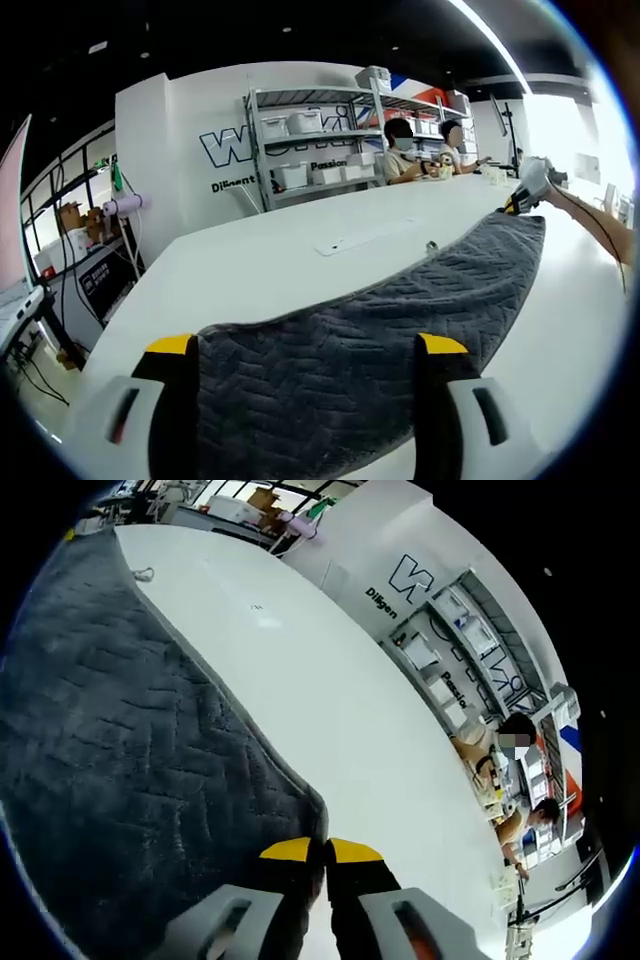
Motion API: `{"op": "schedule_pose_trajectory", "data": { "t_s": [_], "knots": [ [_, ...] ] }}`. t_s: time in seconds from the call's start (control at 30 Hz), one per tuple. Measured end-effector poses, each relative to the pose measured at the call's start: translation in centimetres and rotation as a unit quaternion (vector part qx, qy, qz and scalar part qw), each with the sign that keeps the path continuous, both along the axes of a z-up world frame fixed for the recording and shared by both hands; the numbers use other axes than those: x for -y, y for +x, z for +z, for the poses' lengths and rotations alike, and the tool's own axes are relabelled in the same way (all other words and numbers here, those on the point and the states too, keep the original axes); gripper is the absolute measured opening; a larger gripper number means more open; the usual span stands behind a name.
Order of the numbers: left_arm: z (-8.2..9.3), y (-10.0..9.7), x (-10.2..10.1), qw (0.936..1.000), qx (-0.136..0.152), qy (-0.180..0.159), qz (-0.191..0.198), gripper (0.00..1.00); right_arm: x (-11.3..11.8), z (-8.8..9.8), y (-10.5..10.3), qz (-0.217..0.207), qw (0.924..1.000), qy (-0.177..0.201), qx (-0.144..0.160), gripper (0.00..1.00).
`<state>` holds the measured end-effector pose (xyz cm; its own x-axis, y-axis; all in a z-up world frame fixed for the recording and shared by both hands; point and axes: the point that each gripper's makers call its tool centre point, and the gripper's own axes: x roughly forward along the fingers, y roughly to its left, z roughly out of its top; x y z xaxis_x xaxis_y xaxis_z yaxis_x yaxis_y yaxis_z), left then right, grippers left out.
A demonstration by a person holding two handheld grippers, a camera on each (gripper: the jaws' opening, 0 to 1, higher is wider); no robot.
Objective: Fold the towel on the table until its edges align and the towel forms a compact rectangular stack.
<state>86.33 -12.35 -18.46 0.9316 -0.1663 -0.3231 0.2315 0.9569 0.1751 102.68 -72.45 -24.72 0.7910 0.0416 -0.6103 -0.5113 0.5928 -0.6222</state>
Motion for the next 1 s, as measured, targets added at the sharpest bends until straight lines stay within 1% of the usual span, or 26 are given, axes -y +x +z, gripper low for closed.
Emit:
{"op": "schedule_pose_trajectory", "data": {
  "t_s": [0.07, 0.13, 0.2, 0.27, 0.37, 0.47, 0.53, 0.6, 0.73, 0.77, 0.8, 0.83, 0.93, 0.97, 1.0],
  "knots": [
    [0.1, 0.0, -0.1, 1.0000, 0.002, 0.001, 0.001, 0.92, 0.1, 0.1, 0.1, -0.002, 1.0000, -0.001, 0.003, 0.08],
    [0.1, 0.0, -0.2, 1.0000, 0.004, 0.001, 0.002, 0.92, 0.2, 0.2, 0.2, -0.005, 1.0000, -0.003, 0.005, 0.12],
    [0.1, -0.1, -0.2, 1.0000, 0.005, 0.002, 0.000, 0.91, 0.8, 1.0, 0.4, -0.022, 0.9995, -0.004, 0.022, 0.24],
    [0.2, -0.1, -0.1, 1.0000, 0.007, 0.002, -0.002, 0.91, 1.4, 1.8, 0.4, -0.040, 0.9984, 0.013, 0.037, 0.39],
    [0.3, -0.1, -0.1, 1.0000, 0.009, 0.002, -0.003, 0.91, 2.2, 3.2, 0.2, -0.065, 0.9953, 0.038, 0.061, 0.54],
    [0.3, -0.1, -0.1, 1.0000, 0.009, 0.000, -0.002, 0.93, 2.7, 4.3, -0.4, -0.075, 0.9931, 0.042, 0.080, 0.67],
    [0.3, -0.1, -0.1, 1.0000, 0.008, -0.002, -0.001, 0.95, 3.0, 5.0, -0.9, -0.081, 0.9916, 0.043, 0.091, 0.73],
    [0.2, -0.1, 0.0, 1.0000, 0.005, -0.008, -0.002, 0.97, 2.8, 5.5, -1.6, -0.082, 0.9907, 0.054, 0.095, 0.81],
    [0.2, -0.2, 0.1, 0.9999, 0.005, -0.011, -0.004, 0.97, 1.1, 6.1, -3.3, -0.060, 0.9905, 0.090, 0.085, 0.91],
    [0.2, -0.2, 0.1, 0.9999, 0.005, -0.011, -0.004, 0.97, 0.7, 6.1, -3.7, -0.054, 0.9907, 0.094, 0.081, 0.94],
    [0.3, -0.2, 0.1, 0.9999, 0.006, -0.012, -0.004, 0.99, -0.2, 6.1, -4.4, -0.042, 0.9908, 0.105, 0.074, 0.97],
    [0.3, -0.2, 0.1, 0.9999, 0.006, -0.013, -0.004, 0.99, -0.5, 6.1, -4.6, -0.038, 0.9907, 0.109, 0.071, 0.99],
    [0.3, -0.2, 0.3, 0.9998, 0.004, -0.020, -0.008, 1.00, -3.9, 6.5, -6.8, 0.015, 0.9880, 0.145, 0.051, 0.99],
    [0.3, -0.2, 0.3, 0.9997, 0.004, -0.020, -0.010, 1.00, -4.2, 6.5, -7.1, 0.019, 0.9877, 0.148, 0.049, 0.99],
    [0.3, -0.2, 0.4, 0.9997, 0.004, -0.020, -0.010, 1.00, -5.1, 6.5, -7.9, 0.032, 0.9861, 0.158, 0.043, 0.99]
  ]
}}
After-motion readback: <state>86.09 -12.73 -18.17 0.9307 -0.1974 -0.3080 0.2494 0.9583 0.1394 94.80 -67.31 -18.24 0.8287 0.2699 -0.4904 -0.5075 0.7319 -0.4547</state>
